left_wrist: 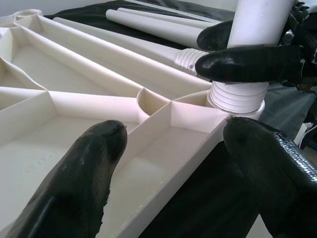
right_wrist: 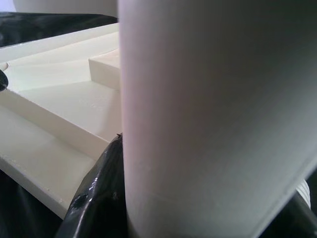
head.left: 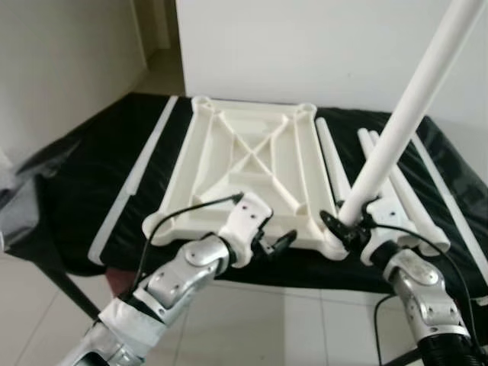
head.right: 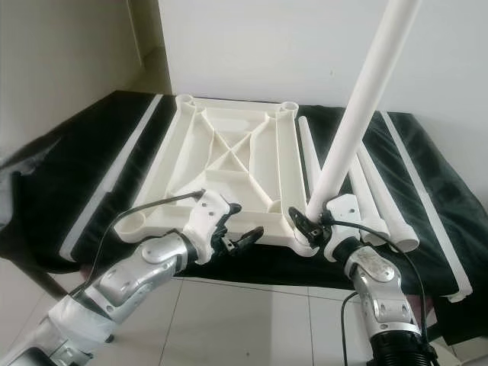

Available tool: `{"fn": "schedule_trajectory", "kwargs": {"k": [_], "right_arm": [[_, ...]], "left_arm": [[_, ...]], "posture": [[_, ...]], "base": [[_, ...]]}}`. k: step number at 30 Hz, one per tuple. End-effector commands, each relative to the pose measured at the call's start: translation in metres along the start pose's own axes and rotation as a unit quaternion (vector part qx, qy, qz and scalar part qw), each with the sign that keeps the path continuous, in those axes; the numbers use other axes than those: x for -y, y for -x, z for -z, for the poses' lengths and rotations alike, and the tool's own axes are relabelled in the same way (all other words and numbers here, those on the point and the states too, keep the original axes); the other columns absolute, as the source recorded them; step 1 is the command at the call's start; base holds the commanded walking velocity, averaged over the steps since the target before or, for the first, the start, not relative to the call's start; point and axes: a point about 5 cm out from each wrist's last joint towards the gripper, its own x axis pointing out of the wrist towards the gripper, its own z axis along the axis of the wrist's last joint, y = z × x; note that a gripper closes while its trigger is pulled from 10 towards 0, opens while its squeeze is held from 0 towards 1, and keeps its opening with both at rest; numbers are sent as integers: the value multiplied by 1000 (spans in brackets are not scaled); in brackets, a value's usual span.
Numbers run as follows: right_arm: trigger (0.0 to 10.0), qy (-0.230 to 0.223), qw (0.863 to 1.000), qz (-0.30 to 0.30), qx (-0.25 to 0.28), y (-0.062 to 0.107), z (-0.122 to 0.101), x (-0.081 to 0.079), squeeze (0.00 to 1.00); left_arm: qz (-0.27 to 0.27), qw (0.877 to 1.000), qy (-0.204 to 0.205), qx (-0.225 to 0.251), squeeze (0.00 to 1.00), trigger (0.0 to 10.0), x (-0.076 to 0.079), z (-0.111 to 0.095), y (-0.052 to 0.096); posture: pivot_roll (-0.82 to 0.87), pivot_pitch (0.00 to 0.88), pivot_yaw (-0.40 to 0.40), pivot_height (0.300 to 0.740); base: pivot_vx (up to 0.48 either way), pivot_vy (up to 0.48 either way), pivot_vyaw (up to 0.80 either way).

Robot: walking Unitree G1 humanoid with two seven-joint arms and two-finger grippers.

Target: Building children table

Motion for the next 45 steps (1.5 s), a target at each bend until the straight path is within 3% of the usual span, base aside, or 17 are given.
{"fn": "schedule_trajectory", "kwargs": {"k": [1, 6, 12, 16, 20, 23, 25, 31, 36, 37, 38, 39, 40, 45], "right_arm": [[10000, -15, 999, 1, -39, 6, 18, -3, 0], [10000, -29, 996, 69, -42, 5, 21, -3, 0], [10000, -57, 985, 155, -47, 4, 27, -16, 0], [10000, -81, 961, 260, -48, 5, 29, -30, 0], [10000, -95, 950, 294, -49, 5, 29, -38, 0], [10000, -107, 930, 347, -49, 0, 27, -50, 0], [10000, -117, 925, 360, -37, -6, 21, -56, 0], [10000, -118, 935, 333, -23, -14, 13, -66, 0], [10000, -105, 937, 332, -4, -9, 9, -63, 0], [10000, -100, 936, 338, -5, -8, 8, -62, 333], [10000, -100, 935, 339, -4, -7, 8, -61, 569], [10000, -100, 935, 339, -4, -7, 8, -61, 569], [10000, -101, 939, 328, 0, -7, 7, -61, 1000], [10000, -83, 950, 302, 10, -5, 4, -55, 1000]], "left_arm": [[110, 994, -10, 2, 0, 10000, 13, 1, 1], [118, 993, -7, 3, 0, 10000, 16, -1, 0], [125, 992, -15, -5, 0, 10000, 14, 2, 2], [128, 992, -18, -4, 0, 10000, 14, 1, 1], [129, 991, -19, -3, 0, 10000, 14, 1, 1], [132, 991, -20, -4, 0, 10000, 15, 1, 1], [131, 991, -23, -4, 0, 10000, 14, 1, 1], [130, 991, -20, -3, 0, 10000, 13, 0, 0], [139, 990, -23, 0, 0, 10000, 15, 0, 1], [142, 990, -25, 0, 0, 10000, 17, 0, 1], [145, 989, -26, 0, 0, 10000, 18, 1, 1], [145, 989, -26, 0, 0, 10000, 18, 1, 1], [154, 988, -26, -2, 0, 10000, 21, 2, 1], [186, 982, -18, -6, 0, 10000, 28, 2, 4]], "posture": [[2, 0, -41, 740], [5, 0, -31, 740], [-3, 0, -21, 740], [-6, 0, -11, 740], [-4, 0, -9, 740], [-1, 0, -8, 740], [3, 0, -5, 740], [0, 0, 3, 740], [-8, 0, 7, 740], [-10, 0, 7, 740], [-11, 0, 7, 740], [-11, 0, 7, 740], [-13, 0, 5, 740], [-17, 0, 3, 740]], "base": [[0, 0, 0], [0, 0, 0], [0, 0, 0], [0, 0, 0], [0, 0, 0], [0, 0, 0], [0, 0, 0], [0, 0, 0], [0, 0, 0], [0, 0, 0], [0, 0, 0], [0, 0, 0], [0, 0, 0], [0, 0, 0]]}}
